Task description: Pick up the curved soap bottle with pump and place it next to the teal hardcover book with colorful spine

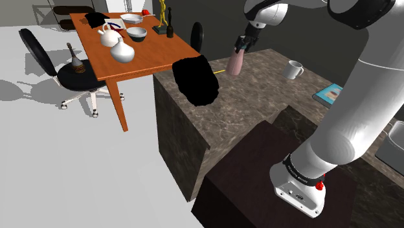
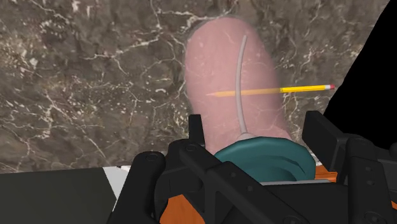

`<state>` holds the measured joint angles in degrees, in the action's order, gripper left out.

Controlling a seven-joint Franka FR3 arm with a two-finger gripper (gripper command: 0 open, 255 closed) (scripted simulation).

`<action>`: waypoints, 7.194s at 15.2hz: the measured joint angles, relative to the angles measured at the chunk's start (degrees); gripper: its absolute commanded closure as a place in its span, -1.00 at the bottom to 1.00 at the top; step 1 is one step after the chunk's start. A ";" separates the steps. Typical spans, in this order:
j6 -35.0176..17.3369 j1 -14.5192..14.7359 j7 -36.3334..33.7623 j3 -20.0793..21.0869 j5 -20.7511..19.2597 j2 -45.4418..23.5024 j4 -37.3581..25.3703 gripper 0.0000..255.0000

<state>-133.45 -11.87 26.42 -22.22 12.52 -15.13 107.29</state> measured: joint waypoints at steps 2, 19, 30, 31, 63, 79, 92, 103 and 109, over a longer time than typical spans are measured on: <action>1.26 0.12 -0.38 -0.18 -0.52 0.77 -0.57 1.00; 13.01 0.60 -3.06 -0.97 -3.48 4.40 -9.14 1.00; 21.39 0.17 -3.67 -1.30 -3.93 4.55 -17.39 1.00; 22.08 0.15 -3.72 -1.33 -4.01 4.70 -17.94 1.00; 35.21 -5.02 4.75 -5.83 -8.32 19.02 -17.30 1.00; 38.02 -12.31 20.34 -14.86 -13.90 32.43 -7.58 1.00; 42.79 -15.87 39.95 -30.91 -12.05 29.19 -14.16 1.00; 35.53 -17.27 41.21 -30.94 -14.05 31.86 -4.95 1.00; 30.95 -18.12 41.19 -30.58 -15.25 33.45 0.80 1.00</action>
<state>-102.50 -29.99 67.61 -52.80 -2.73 18.32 108.09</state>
